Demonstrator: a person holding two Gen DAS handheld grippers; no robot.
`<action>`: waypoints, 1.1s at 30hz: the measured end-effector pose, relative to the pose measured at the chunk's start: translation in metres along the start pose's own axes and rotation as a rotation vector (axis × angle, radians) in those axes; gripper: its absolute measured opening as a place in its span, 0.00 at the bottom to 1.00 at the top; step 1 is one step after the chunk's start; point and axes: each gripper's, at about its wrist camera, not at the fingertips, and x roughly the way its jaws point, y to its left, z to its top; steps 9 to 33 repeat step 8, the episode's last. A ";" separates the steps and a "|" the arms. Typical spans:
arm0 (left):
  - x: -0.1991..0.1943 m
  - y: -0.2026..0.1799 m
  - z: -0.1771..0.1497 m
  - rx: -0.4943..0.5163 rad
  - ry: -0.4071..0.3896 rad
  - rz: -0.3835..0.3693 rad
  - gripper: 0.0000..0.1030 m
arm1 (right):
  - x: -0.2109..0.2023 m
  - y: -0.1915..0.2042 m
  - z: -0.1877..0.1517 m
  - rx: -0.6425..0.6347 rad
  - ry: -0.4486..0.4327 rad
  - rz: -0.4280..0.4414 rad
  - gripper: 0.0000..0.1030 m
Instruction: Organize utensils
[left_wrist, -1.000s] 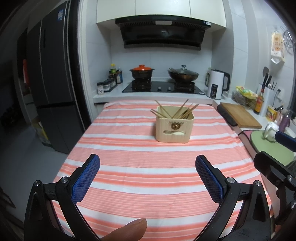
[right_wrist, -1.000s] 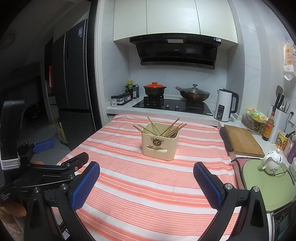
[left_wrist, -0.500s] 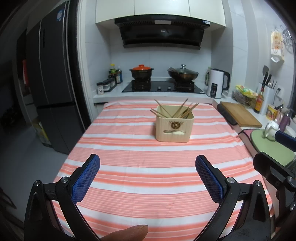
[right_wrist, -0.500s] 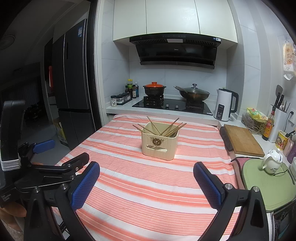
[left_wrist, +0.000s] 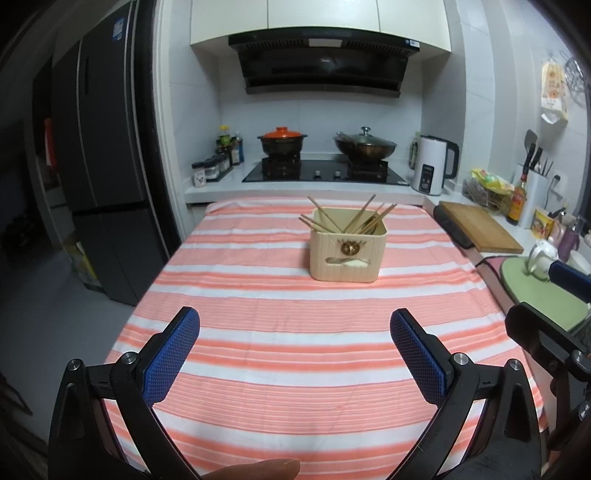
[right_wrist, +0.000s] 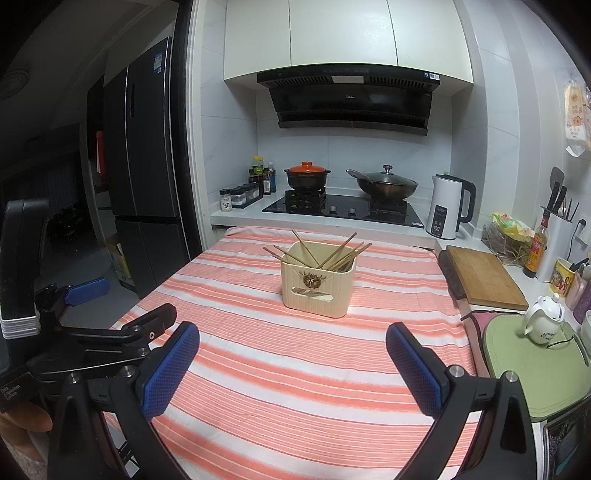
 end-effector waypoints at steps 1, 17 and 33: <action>0.000 0.000 0.000 0.002 0.001 -0.001 1.00 | 0.000 0.000 0.000 0.000 0.001 0.000 1.00; 0.000 0.001 -0.003 -0.020 -0.025 0.001 1.00 | 0.005 -0.003 -0.001 0.007 0.010 0.000 1.00; 0.000 0.001 -0.003 -0.020 -0.025 0.001 1.00 | 0.005 -0.003 -0.001 0.007 0.010 0.000 1.00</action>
